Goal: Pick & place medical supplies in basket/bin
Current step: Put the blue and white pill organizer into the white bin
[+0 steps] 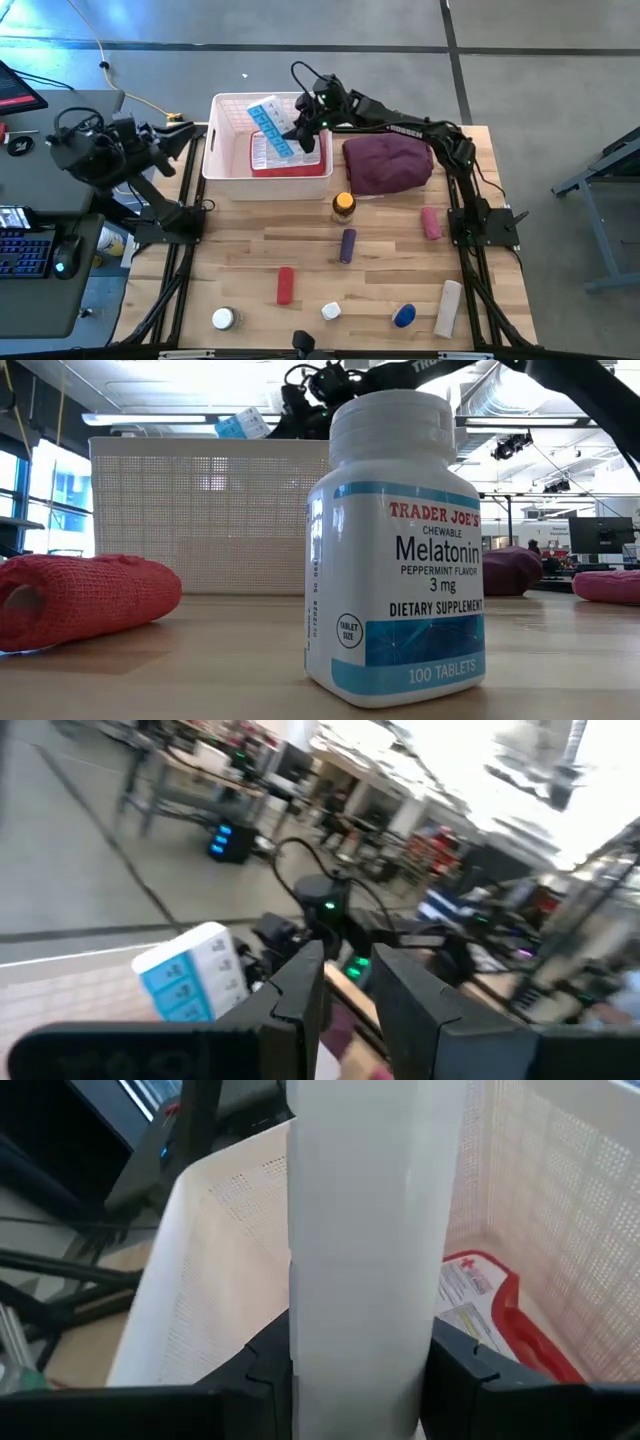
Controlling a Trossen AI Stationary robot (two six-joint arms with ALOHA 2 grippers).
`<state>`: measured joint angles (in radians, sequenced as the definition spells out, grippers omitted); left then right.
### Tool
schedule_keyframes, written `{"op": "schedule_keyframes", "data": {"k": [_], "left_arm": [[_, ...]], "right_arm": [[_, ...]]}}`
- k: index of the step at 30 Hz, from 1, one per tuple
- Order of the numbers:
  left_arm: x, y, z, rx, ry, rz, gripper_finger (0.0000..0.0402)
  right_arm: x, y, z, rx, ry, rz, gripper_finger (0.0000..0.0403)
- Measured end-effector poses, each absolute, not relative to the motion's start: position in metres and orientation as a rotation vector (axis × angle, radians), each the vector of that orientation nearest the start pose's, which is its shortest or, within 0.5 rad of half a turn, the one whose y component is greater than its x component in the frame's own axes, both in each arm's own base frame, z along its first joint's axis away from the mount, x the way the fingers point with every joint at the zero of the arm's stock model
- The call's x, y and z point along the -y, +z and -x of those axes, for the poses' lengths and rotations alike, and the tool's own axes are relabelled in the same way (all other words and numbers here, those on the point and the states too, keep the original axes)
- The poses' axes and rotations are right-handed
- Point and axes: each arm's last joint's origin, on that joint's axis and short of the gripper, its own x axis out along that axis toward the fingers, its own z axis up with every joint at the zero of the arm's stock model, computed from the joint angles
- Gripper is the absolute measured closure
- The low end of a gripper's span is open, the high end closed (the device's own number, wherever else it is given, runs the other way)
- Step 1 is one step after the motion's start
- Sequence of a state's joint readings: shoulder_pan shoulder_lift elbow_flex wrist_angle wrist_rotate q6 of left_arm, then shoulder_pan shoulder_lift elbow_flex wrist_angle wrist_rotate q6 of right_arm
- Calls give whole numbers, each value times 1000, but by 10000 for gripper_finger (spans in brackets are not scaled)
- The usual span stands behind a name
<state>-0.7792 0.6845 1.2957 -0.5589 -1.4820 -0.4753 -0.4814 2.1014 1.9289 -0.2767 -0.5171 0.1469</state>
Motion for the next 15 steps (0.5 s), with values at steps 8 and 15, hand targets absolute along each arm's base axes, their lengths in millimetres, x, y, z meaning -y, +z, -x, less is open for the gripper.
{"op": "schedule_keyframes", "data": {"k": [8, 15], "left_arm": [[36, 469, -77, 229, 773, 545, 277], [55, 468, -97, 229, 771, 546, 277]], "right_arm": [[211, 286, -438, -469, 26, -378, 271], [208, 260, -434, -540, 28, -424, 250]]}}
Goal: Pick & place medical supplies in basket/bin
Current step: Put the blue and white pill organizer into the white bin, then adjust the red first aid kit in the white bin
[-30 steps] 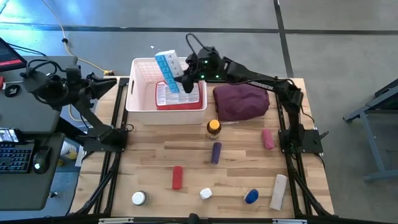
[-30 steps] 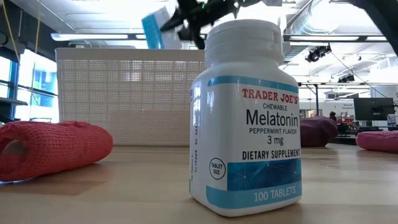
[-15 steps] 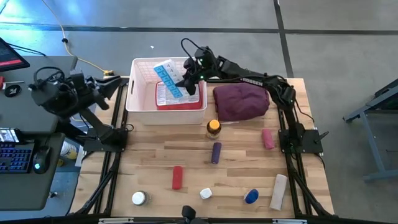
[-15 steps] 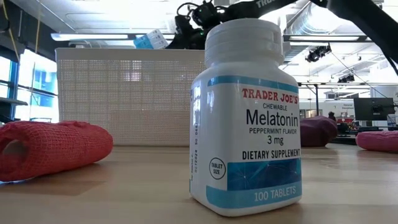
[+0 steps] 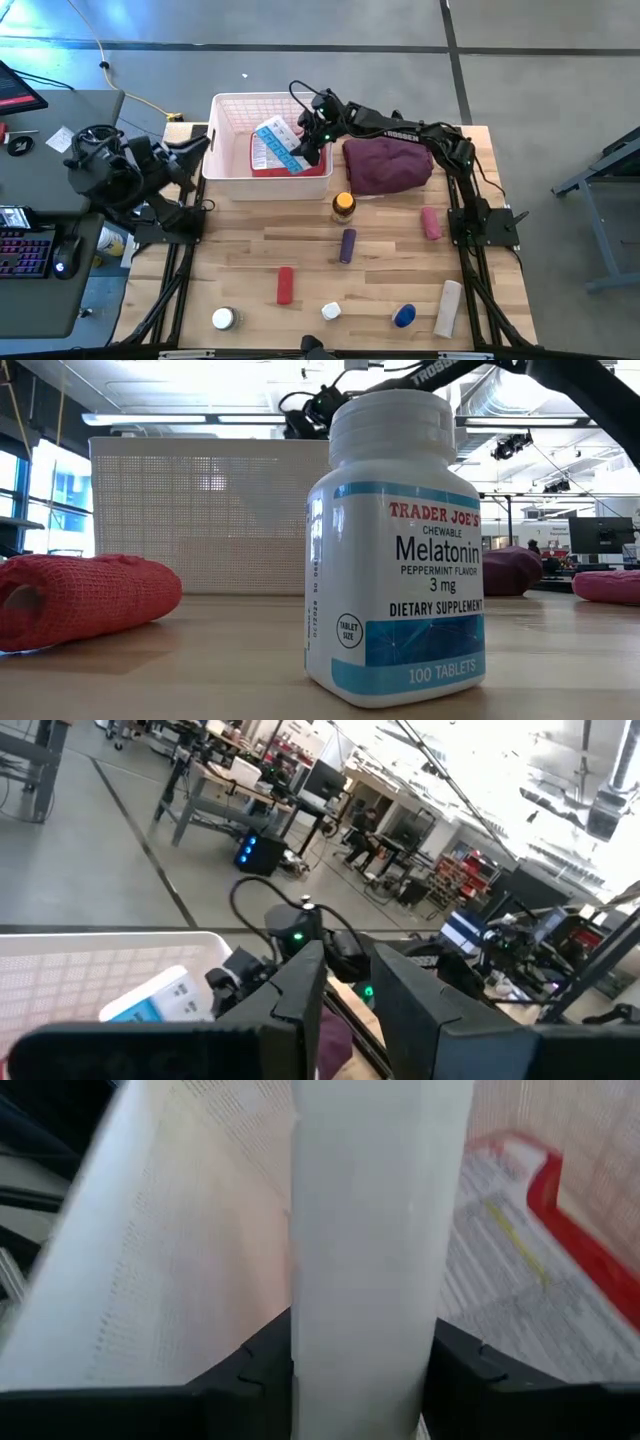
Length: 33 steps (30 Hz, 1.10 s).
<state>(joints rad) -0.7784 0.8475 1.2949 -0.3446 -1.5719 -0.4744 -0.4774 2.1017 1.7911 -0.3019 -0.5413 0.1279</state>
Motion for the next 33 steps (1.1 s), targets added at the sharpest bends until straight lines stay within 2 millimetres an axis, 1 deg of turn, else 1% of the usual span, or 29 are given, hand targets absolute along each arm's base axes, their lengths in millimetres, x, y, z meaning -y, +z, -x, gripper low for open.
{"op": "schedule_keyframes", "data": {"k": [5, 11, 16, 22, 26, 30, 33], "left_arm": [[59, 468, -101, 228, 770, 545, 277], [60, 472, -102, 237, 768, 567, 277], [58, 483, -100, 235, 744, 559, 277], [53, 503, -95, 263, 693, 558, 277], [49, 513, -91, 273, 688, 522, 277], [48, 514, -90, 254, 704, 481, 277], [47, 515, -88, 240, 725, 484, 277]], "right_arm": [[207, 255, -433, -548, 25, -430, 222], [207, 255, -433, -550, 11, -454, 217], [208, 255, -433, -551, 0, -484, 212], [208, 257, -434, -546, -11, -520, 199], [209, 271, -436, -512, -14, -537, 195], [210, 294, -439, -451, 17, -533, 198], [210, 315, -440, -408, 40, -529, 203]]}}
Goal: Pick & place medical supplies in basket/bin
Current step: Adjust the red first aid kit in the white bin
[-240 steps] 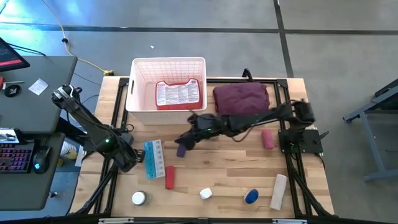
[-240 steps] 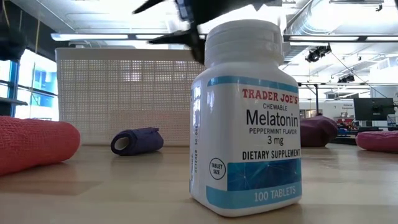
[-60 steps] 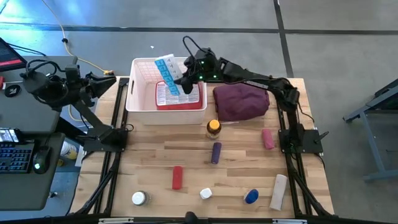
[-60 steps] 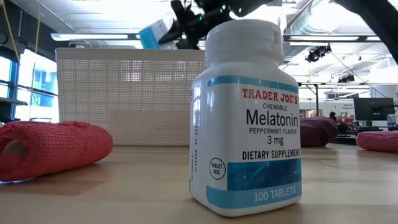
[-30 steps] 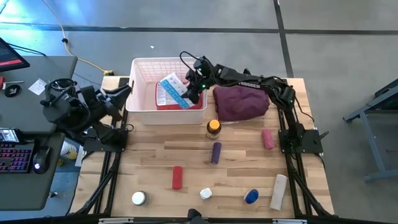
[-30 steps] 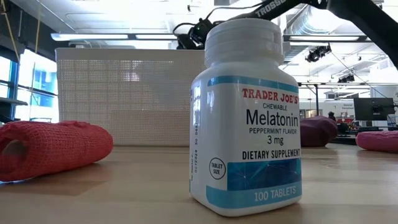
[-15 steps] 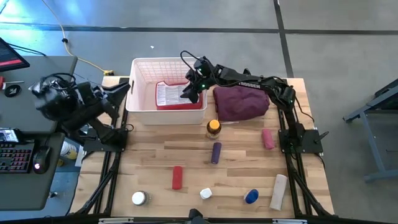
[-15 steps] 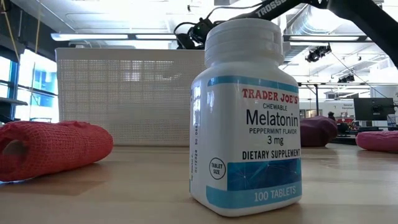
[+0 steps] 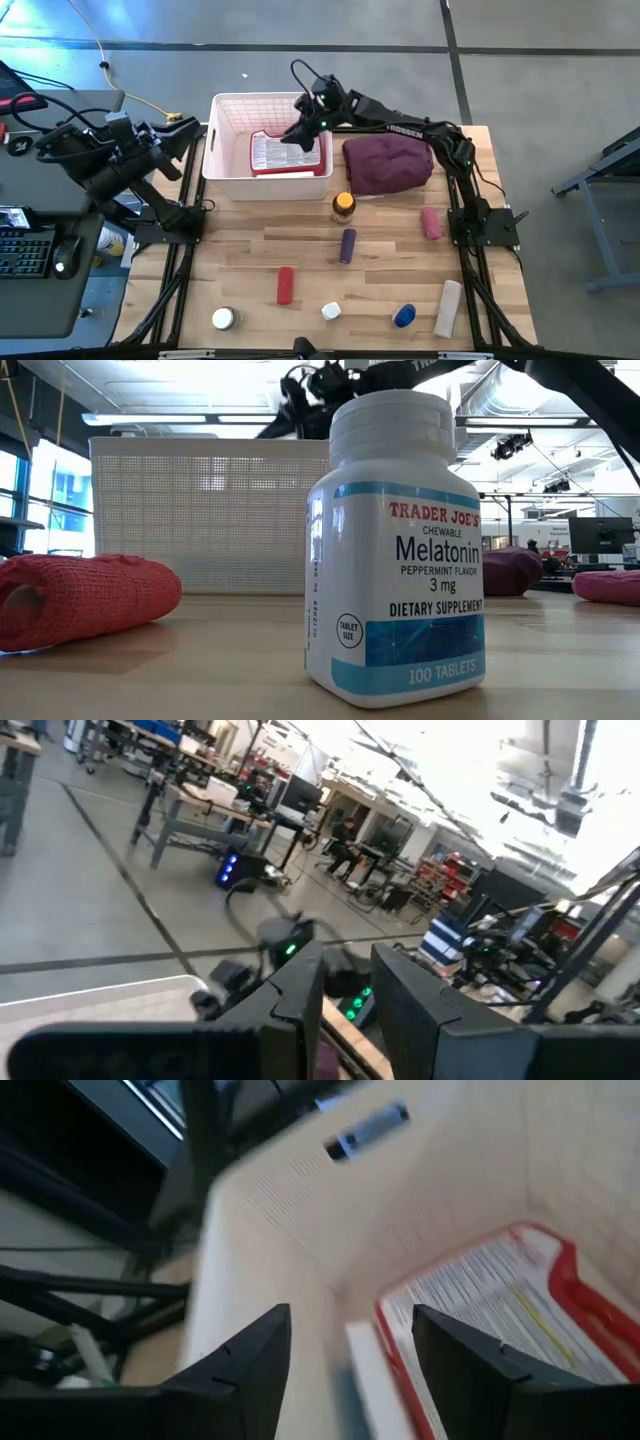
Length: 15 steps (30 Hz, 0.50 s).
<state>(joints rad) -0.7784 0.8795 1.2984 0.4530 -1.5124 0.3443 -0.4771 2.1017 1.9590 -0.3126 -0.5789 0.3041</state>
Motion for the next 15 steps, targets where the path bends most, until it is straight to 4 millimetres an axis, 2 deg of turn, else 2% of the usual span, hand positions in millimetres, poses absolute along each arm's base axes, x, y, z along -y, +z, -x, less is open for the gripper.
{"op": "schedule_keyframes", "data": {"k": [5, 15], "left_arm": [[47, 527, -88, 200, 764, 451, 277], [57, 574, -99, 103, 789, 252, 277]], "right_arm": [[208, 350, -437, -373, 57, -512, 211], [198, 416, -418, -327, 70, -391, 228]]}}
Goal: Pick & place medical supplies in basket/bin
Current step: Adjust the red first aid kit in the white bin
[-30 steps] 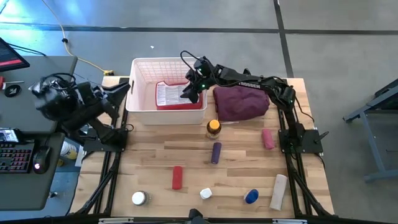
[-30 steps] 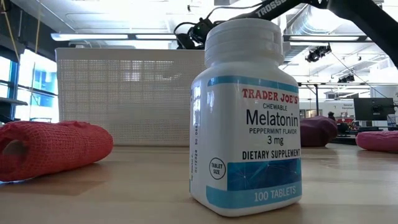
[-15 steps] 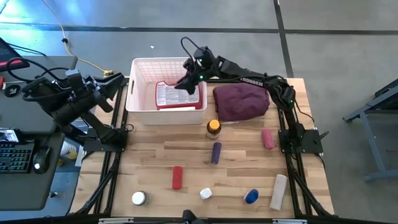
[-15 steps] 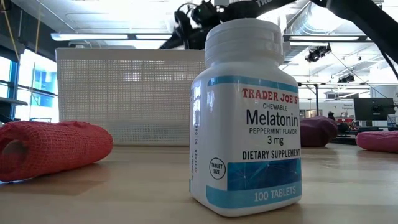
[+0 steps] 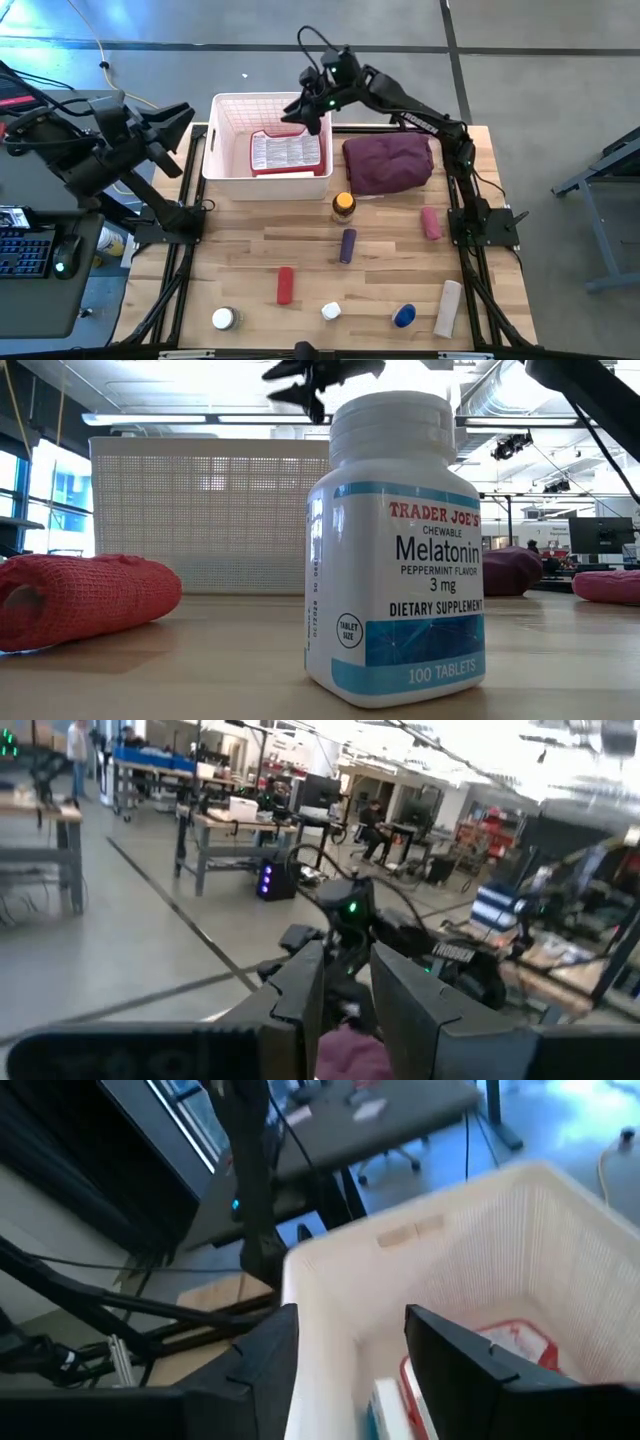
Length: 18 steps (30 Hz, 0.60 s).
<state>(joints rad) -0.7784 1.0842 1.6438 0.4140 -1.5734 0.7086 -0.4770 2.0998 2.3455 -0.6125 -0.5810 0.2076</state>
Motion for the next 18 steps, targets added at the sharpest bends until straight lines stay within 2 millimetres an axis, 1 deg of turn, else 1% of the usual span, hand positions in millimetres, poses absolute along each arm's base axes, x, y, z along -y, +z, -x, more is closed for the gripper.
{"op": "schedule_keyframes", "data": {"k": [4, 7, 10, 12, 15, 18], "left_arm": [[59, 582, -101, 84, 790, 202, 277], [58, 581, -100, 96, 785, 215, 277], [62, 576, -104, 170, 721, 211, 277], [68, 571, -109, 233, 647, 212, 277], [79, 556, -121, 276, 516, 206, 277], [80, 535, -142, 251, 436, 234, 277]], "right_arm": [[193, 432, -408, -266, 71, -372, 237], [189, 443, -400, -236, 62, -356, 245], [187, 449, -396, -224, 61, -351, 252], [187, 449, -396, -222, 58, -349, 257], [187, 450, -396, -223, 55, -370, 262], [187, 450, -395, -222, 57, -376, 263]]}}
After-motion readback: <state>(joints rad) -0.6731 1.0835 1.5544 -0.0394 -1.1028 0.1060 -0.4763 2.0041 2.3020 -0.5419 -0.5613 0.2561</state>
